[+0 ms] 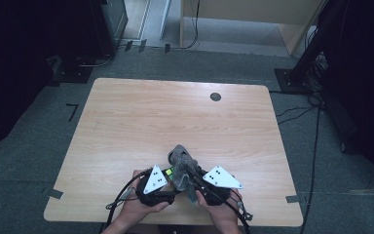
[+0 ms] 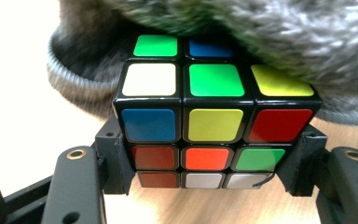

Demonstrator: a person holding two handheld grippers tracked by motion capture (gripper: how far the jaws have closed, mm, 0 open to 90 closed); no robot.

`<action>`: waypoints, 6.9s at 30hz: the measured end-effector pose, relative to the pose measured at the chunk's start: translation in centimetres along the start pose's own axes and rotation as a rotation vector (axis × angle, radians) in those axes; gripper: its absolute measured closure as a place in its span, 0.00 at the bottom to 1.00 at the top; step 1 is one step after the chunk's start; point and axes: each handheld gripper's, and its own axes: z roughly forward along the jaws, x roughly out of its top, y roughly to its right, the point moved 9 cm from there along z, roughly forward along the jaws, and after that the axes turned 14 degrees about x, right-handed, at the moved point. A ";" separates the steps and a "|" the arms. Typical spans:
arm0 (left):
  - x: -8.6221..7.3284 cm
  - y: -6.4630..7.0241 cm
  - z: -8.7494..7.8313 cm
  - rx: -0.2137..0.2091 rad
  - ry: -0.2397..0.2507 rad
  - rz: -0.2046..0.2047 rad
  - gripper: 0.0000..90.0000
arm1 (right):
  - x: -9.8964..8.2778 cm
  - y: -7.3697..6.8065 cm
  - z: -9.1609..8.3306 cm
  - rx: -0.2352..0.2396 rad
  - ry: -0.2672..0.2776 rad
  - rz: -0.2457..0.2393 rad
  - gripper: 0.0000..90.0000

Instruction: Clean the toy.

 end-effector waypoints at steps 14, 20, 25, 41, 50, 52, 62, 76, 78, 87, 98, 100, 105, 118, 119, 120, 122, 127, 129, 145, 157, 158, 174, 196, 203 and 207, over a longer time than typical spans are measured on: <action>0.3 0.1 -0.3 -0.005 0.010 0.004 0.38 | 0.0 0.6 -0.4 -0.022 -0.008 0.010 0.91; -0.4 1.3 0.3 -0.009 -0.026 0.040 0.38 | -0.2 -2.8 1.1 0.066 -0.033 -0.075 0.91; -0.2 1.0 0.1 -0.005 -0.016 0.040 0.38 | -0.3 -1.6 0.8 0.034 -0.025 -0.046 0.91; 0.1 -0.2 -0.2 0.002 0.012 0.002 0.38 | 0.0 0.6 -0.4 0.006 -0.010 -0.001 0.91; 1.3 -0.4 -1.8 -0.088 0.164 -0.011 0.38 | -0.2 0.6 -0.3 0.113 0.019 0.080 0.91; 1.3 -0.5 -2.0 -0.087 0.171 -0.006 0.38 | -0.6 0.5 0.1 0.108 0.013 0.081 0.91; 1.1 -0.2 -1.7 -0.095 0.163 0.004 0.38 | -0.3 0.6 -0.2 0.132 0.012 0.095 0.91; 1.3 -0.3 -1.9 -0.130 0.170 -0.028 0.38 | 0.5 0.3 -0.3 0.154 0.075 0.056 0.89; 1.3 -0.2 -1.9 -0.128 0.171 -0.024 0.38 | 0.8 0.1 -0.5 0.152 0.086 0.046 0.89; 1.3 -0.4 -2.0 -0.139 0.174 -0.036 0.38 | -0.2 0.4 0.1 0.134 0.049 0.038 0.90; 1.9 -0.4 -2.6 -0.171 0.207 -0.059 0.38 | -0.8 0.8 0.5 0.142 0.031 0.039 0.90; 1.8 -0.3 -2.5 -0.177 0.189 -0.063 0.38 | -0.3 0.6 0.2 0.142 0.042 0.030 0.90; 1.7 0.1 -2.3 -0.166 0.179 -0.038 0.38 | 1.0 0.1 -0.5 0.146 0.090 -0.003 0.90; 1.8 -0.6 -2.4 -0.129 0.191 -0.038 0.38 | 0.6 0.1 -0.2 0.152 0.072 -0.017 0.89; 1.8 -0.7 -2.5 -0.127 0.199 -0.042 0.38 | 0.4 0.3 -0.1 0.158 0.068 -0.005 0.89; 2.1 -0.9 -2.7 -0.127 0.213 -0.057 0.38 | 0.1 0.4 0.1 0.160 0.055 0.007 0.89; 2.5 -1.3 -3.0 -0.123 0.238 -0.092 0.38 | -0.5 0.7 0.4 0.146 0.031 0.017 0.89; 3.2 -2.0 -3.3 -0.077 0.283 -0.145 0.38 | -1.1 0.9 0.7 0.148 0.055 0.080 0.89; 3.5 -2.3 -3.4 -0.075 0.295 -0.195 0.38 | -1.4 0.8 0.8 0.153 0.043 0.094 0.89; 3.2 -2.3 -3.2 -0.079 0.271 -0.224 0.38 | -1.8 -0.2 1.7 0.157 0.040 0.100 0.89; 3.3 -2.8 -3.3 -0.081 0.281 -0.249 0.38 | -2.0 -2.0 2.8 0.268 0.070 0.071 0.89; 3.3 -2.8 -3.3 -0.082 0.280 -0.248 0.38 | -1.8 -1.4 2.6 0.248 0.085 0.075 0.89; 3.3 -2.6 -3.2 -0.099 0.276 -0.265 0.38 | -1.7 -1.2 2.5 0.228 0.105 0.062 0.89; 3.2 -2.7 -3.2 -0.098 0.271 -0.269 0.38 | -2.6 -3.1 3.8 0.290 0.073 -0.007 0.87; 3.2 -2.5 -3.2 -0.103 0.268 -0.261 0.38 | -1.6 -0.1 2.3 0.187 0.127 0.039 0.87; 3.2 -2.4 -3.1 -0.101 0.264 -0.261 0.38 | -2.0 -0.7 2.7 0.204 0.112 0.031 0.86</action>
